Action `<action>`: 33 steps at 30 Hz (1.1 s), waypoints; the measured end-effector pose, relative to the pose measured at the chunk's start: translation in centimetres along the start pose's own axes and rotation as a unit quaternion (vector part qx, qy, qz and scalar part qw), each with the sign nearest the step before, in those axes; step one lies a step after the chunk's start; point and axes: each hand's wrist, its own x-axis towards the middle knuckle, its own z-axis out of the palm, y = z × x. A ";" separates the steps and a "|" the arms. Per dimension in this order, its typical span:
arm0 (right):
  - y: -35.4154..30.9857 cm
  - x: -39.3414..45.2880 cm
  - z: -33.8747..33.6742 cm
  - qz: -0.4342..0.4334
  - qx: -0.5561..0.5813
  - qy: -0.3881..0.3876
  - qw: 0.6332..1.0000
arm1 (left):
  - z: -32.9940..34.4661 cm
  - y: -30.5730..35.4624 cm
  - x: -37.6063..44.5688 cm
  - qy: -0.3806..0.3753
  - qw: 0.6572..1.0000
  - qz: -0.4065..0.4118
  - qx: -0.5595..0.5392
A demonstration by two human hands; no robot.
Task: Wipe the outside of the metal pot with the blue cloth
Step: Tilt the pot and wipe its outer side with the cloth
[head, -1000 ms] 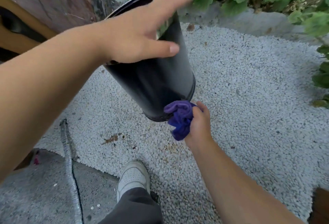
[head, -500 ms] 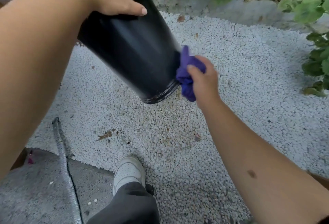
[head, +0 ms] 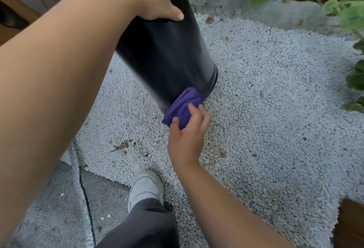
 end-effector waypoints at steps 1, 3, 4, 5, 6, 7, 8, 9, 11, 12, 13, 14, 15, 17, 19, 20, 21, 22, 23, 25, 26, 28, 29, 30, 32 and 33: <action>0.3 -0.8 0.1 -0.010 -0.030 -0.020 0.999 | 0.0 0.1 -0.1 -0.002 1.000 -0.001 0.003; 1.3 -1.8 0.0 -0.046 -0.082 -0.090 0.991 | 0.0 0.4 -0.2 0.002 1.000 0.000 0.027; 1.8 -2.1 0.0 -0.070 -0.103 -0.139 0.982 | 0.1 0.5 -0.2 0.003 0.999 0.000 0.038; 2.2 -2.5 0.0 -0.080 -0.115 -0.189 0.972 | 0.1 0.8 -0.2 0.001 0.999 -0.005 0.042; 2.5 -3.0 0.0 -0.072 -0.113 -0.225 0.965 | 0.0 1.1 -0.1 -0.002 0.999 -0.013 0.039; 2.8 -3.5 0.0 -0.033 -0.086 -0.236 0.967 | 0.0 1.4 0.0 -0.007 0.999 -0.022 0.032; 3.0 -3.8 0.0 0.049 -0.024 -0.215 0.975 | -0.2 1.7 0.0 -0.013 0.999 -0.027 0.023; 2.9 -3.7 -0.3 0.152 0.057 -0.174 0.971 | -0.5 1.9 0.1 -0.015 0.999 -0.026 0.013; 2.7 -2.3 -0.8 0.284 0.230 -0.108 0.924 | -1.2 1.8 0.0 -0.006 1.000 -0.012 -0.018; 2.7 -1.2 -0.9 0.291 0.282 -0.102 0.909 | -1.4 1.6 -0.3 -0.002 0.999 -0.004 -0.052; 2.8 0.0 -1.0 0.272 0.322 -0.110 0.900 | -1.8 1.4 -0.8 0.002 0.995 0.001 -0.098; 2.3 1.1 -1.1 0.246 0.348 -0.122 0.896 | -2.1 1.0 -1.3 0.008 0.989 0.010 -0.147; 1.7 1.8 -1.1 0.244 0.380 -0.125 0.883 | -2.4 0.6 -1.8 0.018 0.981 0.031 -0.190; 0.8 2.2 -1.0 0.272 0.422 -0.113 0.857 | -2.6 -0.4 -3.1 0.039 0.971 0.095 -0.217; 0.8 2.4 -1.1 0.266 0.431 -0.105 0.856 | -2.1 -2.2 -5.1 0.054 0.970 0.164 -0.172; 0.8 2.8 -1.1 0.262 0.430 -0.109 0.857 | -1.5 -3.4 -6.2 0.055 0.972 0.182 -0.141; 0.7 3.1 -1.2 0.256 0.426 -0.116 0.860 | -0.8 -4.5 -7.4 0.051 0.975 0.186 -0.112; 0.5 3.5 -1.3 0.245 0.409 -0.120 0.871 | -0.1 -5.4 -8.5 0.048 0.979 0.176 -0.091; 0.3 3.8 -1.3 0.228 0.390 -0.128 0.883 | 0.4 -6.1 -9.3 0.052 0.982 0.156 -0.090; 0.5 4.2 -1.3 0.211 0.382 -0.141 0.889 | 0.8 -6.6 -10.2 0.077 0.979 0.125 -0.144; 0.7 4.2 -1.5 0.213 0.391 -0.142 0.884 | 0.8 -6.4 -10.4 0.089 0.974 0.128 -0.165; 1.2 4.2 -2.2 0.240 0.420 -0.133 0.865 | 0.6 -5.1 -10.2 0.089 0.964 0.185 -0.169; 1.6 4.2 -2.7 0.263 0.439 -0.127 0.850 | 0.5 -4.2 -9.9 0.077 0.957 0.230 -0.157; 2.2 4.2 -3.3 0.280 0.456 -0.125 0.836 | 0.5 -3.1 -9.5 0.063 0.949 0.278 -0.139; 3.1 4.4 -4.3 0.301 0.471 -0.126 0.819 | 0.7 -1.7 -8.3 0.037 0.930 0.353 -0.089; 3.5 4.7 -4.6 0.309 0.471 -0.127 0.817 | 0.8 -1.3 -7.8 0.038 0.921 0.382 -0.061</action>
